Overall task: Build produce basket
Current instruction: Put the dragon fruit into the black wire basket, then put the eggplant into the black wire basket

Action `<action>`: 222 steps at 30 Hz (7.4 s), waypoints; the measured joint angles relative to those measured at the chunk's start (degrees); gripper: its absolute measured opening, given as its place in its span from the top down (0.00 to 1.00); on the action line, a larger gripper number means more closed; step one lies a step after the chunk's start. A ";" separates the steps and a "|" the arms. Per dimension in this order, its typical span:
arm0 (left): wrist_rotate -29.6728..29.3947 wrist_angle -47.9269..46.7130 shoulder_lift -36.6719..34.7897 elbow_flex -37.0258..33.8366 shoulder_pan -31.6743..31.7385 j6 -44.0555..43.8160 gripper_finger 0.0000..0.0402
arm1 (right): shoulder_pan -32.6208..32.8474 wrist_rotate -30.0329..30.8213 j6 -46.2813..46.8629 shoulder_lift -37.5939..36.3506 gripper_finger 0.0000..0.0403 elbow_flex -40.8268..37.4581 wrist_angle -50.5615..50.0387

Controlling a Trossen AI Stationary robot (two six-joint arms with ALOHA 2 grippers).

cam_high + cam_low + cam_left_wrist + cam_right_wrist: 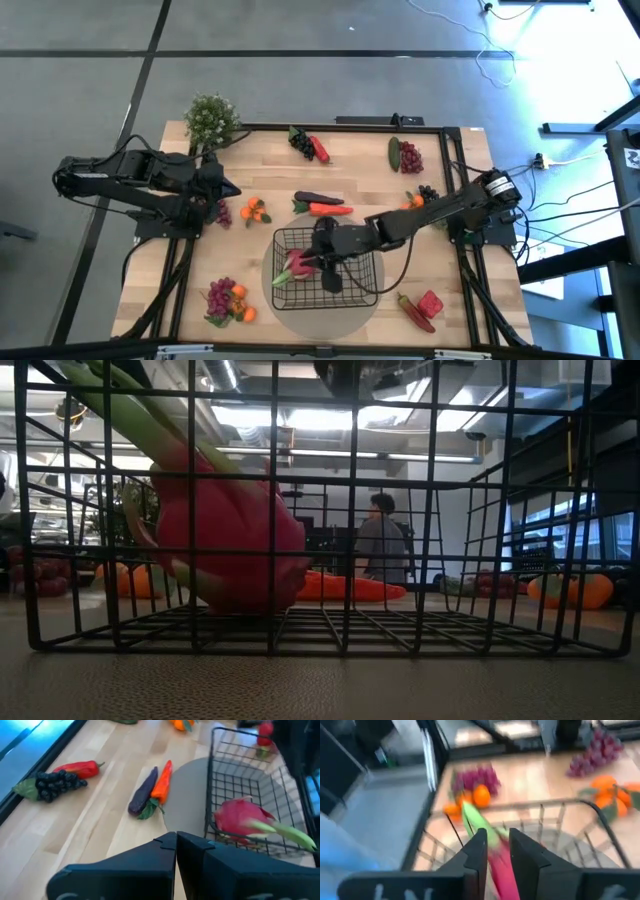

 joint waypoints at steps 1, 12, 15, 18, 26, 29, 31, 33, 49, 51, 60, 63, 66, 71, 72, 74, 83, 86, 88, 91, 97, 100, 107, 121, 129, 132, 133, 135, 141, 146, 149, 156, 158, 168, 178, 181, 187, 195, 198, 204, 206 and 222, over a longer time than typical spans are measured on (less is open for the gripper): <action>0.58 -0.02 0.00 0.00 0.00 0.96 1.00 | -0.04 0.06 -1.22 0.00 0.83 2.10 -4.15; 2.72 0.00 -0.01 0.00 0.00 5.53 1.00 | -0.01 -2.27 -3.73 0.44 0.83 7.29 -13.42; 4.10 0.03 0.00 0.00 0.00 7.28 1.00 | -0.01 -2.26 -3.76 0.52 0.83 7.28 -13.40; 6.22 0.11 -0.02 0.00 -0.04 9.56 1.00 | -0.01 -2.26 -4.69 0.52 0.83 7.28 -13.39; 6.61 0.13 -0.02 0.00 -0.02 9.92 1.00 | -0.01 -1.14 -7.91 0.88 0.83 7.28 -13.40; 6.63 0.11 0.00 0.00 -0.02 9.96 1.00 | -0.01 -1.22 -10.40 2.60 0.83 7.28 -13.01; 6.63 0.12 -0.01 0.00 -0.02 9.96 1.00 | -0.01 -1.26 -11.81 3.93 0.83 7.22 -11.65; 6.63 0.12 0.00 0.00 0.00 9.96 1.00 | -0.11 -1.34 -13.38 4.96 0.83 7.21 -9.55; 6.61 0.11 0.00 0.00 0.02 9.85 1.00 | -2.30 -6.82 -23.27 9.90 0.83 7.21 -3.49; 6.59 0.13 0.00 0.00 0.02 9.85 1.00 | -2.54 -7.67 -24.27 9.90 0.83 7.21 -3.75; 5.15 0.11 0.00 0.00 0.02 9.89 1.00 | -2.87 -6.09 -29.04 11.30 0.83 7.19 -3.21; 5.17 0.11 0.00 0.00 0.01 9.87 1.00 | -3.57 -5.91 -29.06 11.49 0.83 7.24 -3.28; 5.15 0.11 0.00 0.00 0.02 9.83 1.00 | -4.27 -5.88 -29.77 11.99 0.83 7.24 -3.18; 4.59 0.11 0.00 0.00 0.02 9.74 1.00 | -5.25 -6.10 -31.92 12.11 0.83 7.21 -3.23; 4.47 0.11 0.00 0.00 0.02 9.75 1.00 | -5.37 -6.27 -31.93 12.11 0.83 7.21 -3.27; 4.00 0.11 0.00 0.00 0.02 9.81 1.00 | -5.66 -7.54 -31.95 12.11 0.83 7.21 -3.31; 3.75 0.11 0.00 0.00 0.02 9.83 1.00 | -6.36 -10.86 -32.28 12.70 0.83 7.21 -3.12; 3.75 0.11 0.00 0.00 0.02 9.83 1.00 | -6.45 -12.33 -32.28 12.70 0.83 7.21 -3.20; 3.73 0.11 0.00 0.00 0.02 9.80 1.00 | -6.45 -13.76 -32.28 12.70 0.83 7.21 -3.23; 3.74 0.11 0.00 0.00 0.02 9.79 1.00 | -6.36 -13.88 -32.28 12.72 0.83 7.21 -3.34; 3.72 0.11 0.01 0.00 0.02 9.74 1.00 | -6.50 -13.79 -32.28 14.38 0.83 7.24 -1.78; 3.70 0.11 0.00 0.00 0.00 9.74 1.00 | -6.48 -13.84 -32.29 14.61 0.83 7.23 -0.60; 3.70 0.11 0.00 0.00 0.02 9.72 1.00 | -6.84 -13.82 -32.30 15.03 0.83 7.26 -0.75; 3.70 0.11 0.00 0.00 0.01 9.72 1.00 | -8.05 -10.29 -32.28 15.10 0.86 7.26 -1.07; 3.70 0.11 0.00 0.00 0.01 9.72 1.00 | -8.60 -8.03 -31.84 15.15 0.99 7.26 -1.32; 3.70 0.11 0.00 0.00 0.02 9.70 1.00 | -8.62 -4.22 -31.77 15.22 0.99 7.21 -1.58; 3.71 0.11 0.00 0.00 0.01 9.68 1.00 | -8.64 -3.04 -31.65 15.23 1.00 7.21 -1.58; 3.70 0.11 0.00 0.00 0.02 9.68 1.00 | -8.64 -1.52 -31.26 15.23 1.00 7.21 -1.51; 3.70 0.11 0.00 0.00 0.02 9.67 1.00 | -8.64 1.61 -28.64 15.17 1.00 7.23 -1.47; 3.72 0.11 0.00 0.00 0.00 8.60 1.00 | -8.64 1.74 -26.70 13.81 1.00 9.86 -3.86; 3.70 0.05 0.00 0.00 0.01 8.41 1.00 | -8.64 1.76 -22.80 13.73 1.00 14.35 -10.60; -1.40 -0.59 0.00 0.00 0.02 5.16 1.00 | -8.81 3.83 -13.82 13.73 1.00 26.59 -26.81; -2.49 -1.35 0.00 0.00 0.01 3.92 1.00 | -8.82 6.60 -11.97 13.68 1.00 30.21 -30.51; -3.99 -3.30 0.00 0.00 0.02 -3.70 1.00 | -9.93 18.40 3.87 13.70 1.00 46.77 -56.98; -5.62 -3.32 0.00 0.00 0.02 -10.66 1.00 | -13.87 20.14 32.06 11.34 1.00 52.17 -82.99; -6.82 -3.37 0.18 0.00 0.01 -12.13 1.00 | -14.73 16.39 32.29 9.70 1.00 49.69 -83.10; -10.00 -6.83 0.93 0.00 0.04 -17.97 1.00 | -15.09 12.70 29.30 4.89 1.00 42.82 -82.98; -14.23 -10.52 1.92 -1.63 0.14 -29.23 1.00 | -16.13 16.39 36.46 -12.71 1.00 19.64 -80.56; -16.15 -10.37 1.95 -1.77 0.17 -30.74 1.00 | -17.84 15.12 43.45 -17.97 1.00 12.07 -77.76; -16.27 -9.92 2.70 -1.79 0.28 -30.89 1.00 | -20.57 7.56 45.93 -22.68 1.00 3.57 -75.35; -16.28 -9.88 2.63 -1.81 0.28 -30.89 1.00 | -21.18 6.91 44.13 -22.73 1.00 2.30 -74.78; -16.25 -9.44 2.64 -1.84 0.28 -33.45 1.00 | -24.47 0.15 27.58 -22.47 0.77 1.29 -65.14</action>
